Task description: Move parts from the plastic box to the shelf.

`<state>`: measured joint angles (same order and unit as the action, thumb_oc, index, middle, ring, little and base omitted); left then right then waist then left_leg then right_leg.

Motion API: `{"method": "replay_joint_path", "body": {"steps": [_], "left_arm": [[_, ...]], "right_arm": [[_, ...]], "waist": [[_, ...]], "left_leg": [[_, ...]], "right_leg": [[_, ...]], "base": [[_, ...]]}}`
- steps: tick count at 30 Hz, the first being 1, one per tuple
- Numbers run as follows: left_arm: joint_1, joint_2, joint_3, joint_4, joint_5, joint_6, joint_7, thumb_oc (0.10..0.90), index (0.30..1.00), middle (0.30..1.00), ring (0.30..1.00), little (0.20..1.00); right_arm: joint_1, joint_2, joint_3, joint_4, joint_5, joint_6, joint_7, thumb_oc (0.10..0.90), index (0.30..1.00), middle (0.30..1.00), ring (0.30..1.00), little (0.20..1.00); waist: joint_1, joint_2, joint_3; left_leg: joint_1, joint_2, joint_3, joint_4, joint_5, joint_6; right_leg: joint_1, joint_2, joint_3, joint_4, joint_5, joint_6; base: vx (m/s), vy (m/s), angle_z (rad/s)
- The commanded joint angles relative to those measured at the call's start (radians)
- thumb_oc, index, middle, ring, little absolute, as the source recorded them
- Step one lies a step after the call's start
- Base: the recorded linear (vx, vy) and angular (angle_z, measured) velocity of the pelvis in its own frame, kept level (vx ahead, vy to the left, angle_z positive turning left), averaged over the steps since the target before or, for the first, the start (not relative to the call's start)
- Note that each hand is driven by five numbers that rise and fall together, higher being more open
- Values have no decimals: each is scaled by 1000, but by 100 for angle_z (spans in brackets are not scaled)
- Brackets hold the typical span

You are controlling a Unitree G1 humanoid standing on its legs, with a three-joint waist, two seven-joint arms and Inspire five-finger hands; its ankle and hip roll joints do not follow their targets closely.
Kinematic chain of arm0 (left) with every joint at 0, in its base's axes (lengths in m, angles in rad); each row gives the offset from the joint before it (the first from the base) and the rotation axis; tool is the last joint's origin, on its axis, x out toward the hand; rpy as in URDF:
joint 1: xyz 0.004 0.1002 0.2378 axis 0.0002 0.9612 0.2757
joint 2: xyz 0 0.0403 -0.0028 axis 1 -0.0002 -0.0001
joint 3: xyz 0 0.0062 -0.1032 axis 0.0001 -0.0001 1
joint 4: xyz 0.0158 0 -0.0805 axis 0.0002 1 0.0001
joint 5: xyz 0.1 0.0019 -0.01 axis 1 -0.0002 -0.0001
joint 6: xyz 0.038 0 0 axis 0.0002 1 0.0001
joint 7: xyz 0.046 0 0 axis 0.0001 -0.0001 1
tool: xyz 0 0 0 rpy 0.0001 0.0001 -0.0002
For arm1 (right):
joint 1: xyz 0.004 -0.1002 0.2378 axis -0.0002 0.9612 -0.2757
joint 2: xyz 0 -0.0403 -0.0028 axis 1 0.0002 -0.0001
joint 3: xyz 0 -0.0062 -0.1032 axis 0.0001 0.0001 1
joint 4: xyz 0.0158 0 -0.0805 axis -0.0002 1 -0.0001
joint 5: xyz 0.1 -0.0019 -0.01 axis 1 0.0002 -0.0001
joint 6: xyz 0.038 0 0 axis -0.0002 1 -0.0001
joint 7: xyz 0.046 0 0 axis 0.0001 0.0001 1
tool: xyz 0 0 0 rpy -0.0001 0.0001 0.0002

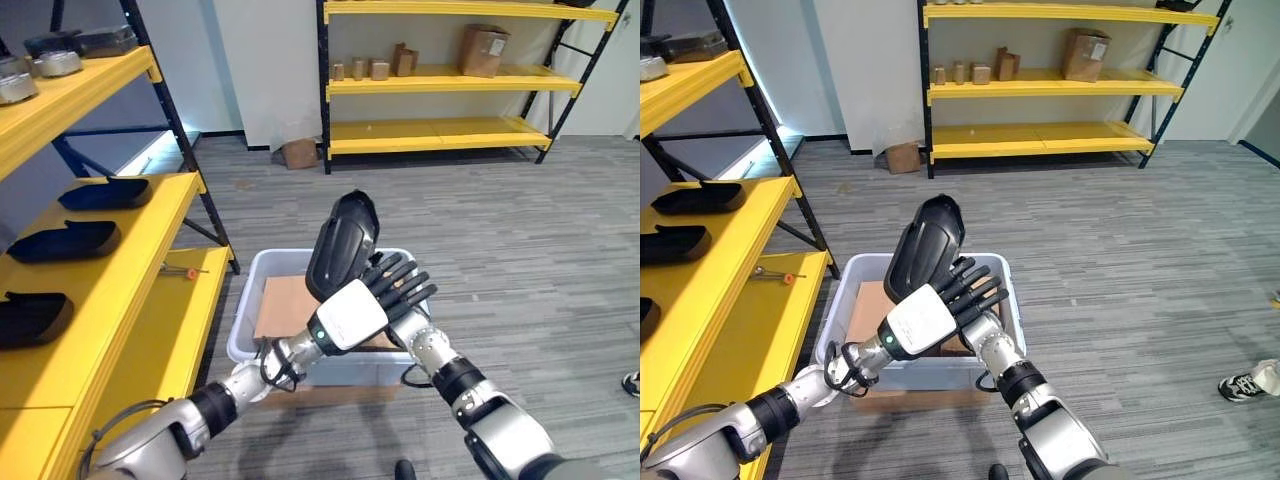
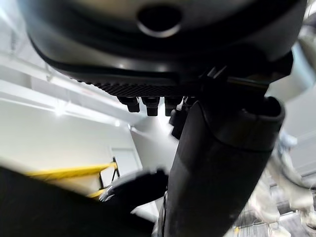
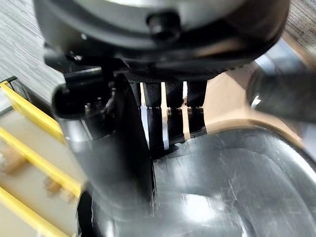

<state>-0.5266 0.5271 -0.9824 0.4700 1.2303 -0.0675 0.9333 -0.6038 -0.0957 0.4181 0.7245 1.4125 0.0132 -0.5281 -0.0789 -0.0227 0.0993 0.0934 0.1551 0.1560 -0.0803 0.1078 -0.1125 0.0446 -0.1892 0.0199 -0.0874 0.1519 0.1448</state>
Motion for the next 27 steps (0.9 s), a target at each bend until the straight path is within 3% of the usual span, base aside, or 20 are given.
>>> {"method": "replay_joint_path", "body": {"steps": [1, 10, 19, 27], "left_arm": [[-149, -17, 49, 103, -43, 152, 35, 900, 1000, 1000, 1000, 1000], [-124, 36, 108, 190, -17, 164, 75, 900, 1000, 1000, 1000, 1000], [-60, 121, 144, 213, 19, 160, 82, 900, 1000, 1000, 1000, 1000], [-40, 190, 187, 203, -17, 199, 134, 900, 1000, 1000, 1000, 1000]], "right_arm": [[-144, -3, -27, -50, -48, -82, 131, 400, 300, 300, 300, 300], [-110, -51, -66, -12, -35, -106, 200, 400, 300, 300, 300, 300], [-73, -112, -107, 10, -24, -87, 268, 400, 300, 300, 300, 300], [-46, -151, -129, 25, -42, -66, 299, 400, 300, 300, 300, 300]], "waist": [[17, 26, -39], [29, 25, -34], [36, 29, -31], [42, 30, -32]], "left_leg": [[37, -26, -33, -7, -65, 44], [36, -25, -36, -6, -64, 45], [39, -24, -40, -5, -64, 46], [40, -23, -42, -6, -62, 45]], "right_leg": [[56, 21, -22, 10, -54, 4], [55, 21, -30, 10, -51, 3], [56, 21, -33, 8, -49, 5], [58, 21, -38, 5, -46, 4]], "base": [[0, 0, 0], [0, 0, 0], [0, 0, 0], [0, 0, 0]]}}
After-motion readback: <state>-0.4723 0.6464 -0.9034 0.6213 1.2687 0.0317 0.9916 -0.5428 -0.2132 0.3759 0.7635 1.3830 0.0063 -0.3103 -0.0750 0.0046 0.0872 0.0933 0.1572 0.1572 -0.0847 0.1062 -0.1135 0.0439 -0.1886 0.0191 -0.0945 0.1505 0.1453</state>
